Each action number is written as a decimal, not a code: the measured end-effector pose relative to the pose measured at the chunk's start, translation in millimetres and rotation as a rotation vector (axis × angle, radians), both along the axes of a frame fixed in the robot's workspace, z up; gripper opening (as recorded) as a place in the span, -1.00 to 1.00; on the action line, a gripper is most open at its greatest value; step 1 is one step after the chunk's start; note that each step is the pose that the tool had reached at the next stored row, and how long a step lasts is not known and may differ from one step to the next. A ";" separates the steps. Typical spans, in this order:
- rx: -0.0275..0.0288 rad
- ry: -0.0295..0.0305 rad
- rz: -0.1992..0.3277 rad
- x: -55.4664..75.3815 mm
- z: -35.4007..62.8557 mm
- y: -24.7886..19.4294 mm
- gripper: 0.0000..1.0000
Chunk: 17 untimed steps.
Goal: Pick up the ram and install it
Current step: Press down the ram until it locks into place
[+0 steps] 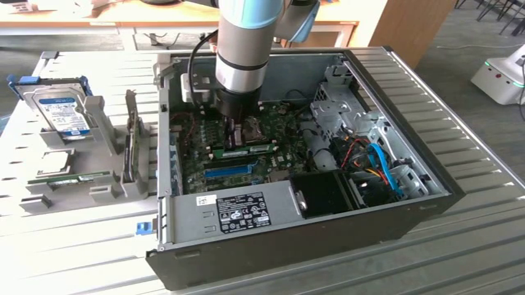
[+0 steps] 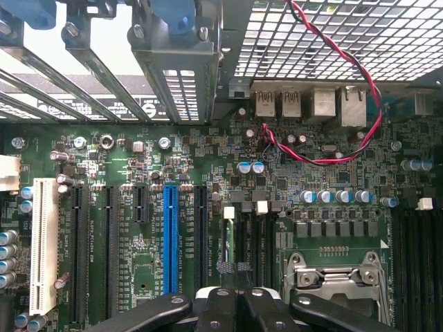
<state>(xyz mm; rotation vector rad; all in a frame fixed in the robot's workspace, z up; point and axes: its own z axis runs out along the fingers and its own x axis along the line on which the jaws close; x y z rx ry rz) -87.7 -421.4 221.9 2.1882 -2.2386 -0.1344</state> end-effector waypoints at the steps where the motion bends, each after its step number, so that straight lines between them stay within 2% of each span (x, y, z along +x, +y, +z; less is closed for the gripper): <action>1: 0.0002 0.0000 0.000 0.0 -0.2 0.0 -0.79; 8: 0.0013 -0.0001 0.000 0.1 0.7 0.1 -0.79; 17: 0.0001 0.0080 0.000 0.2 14.5 -0.1 -0.79</action>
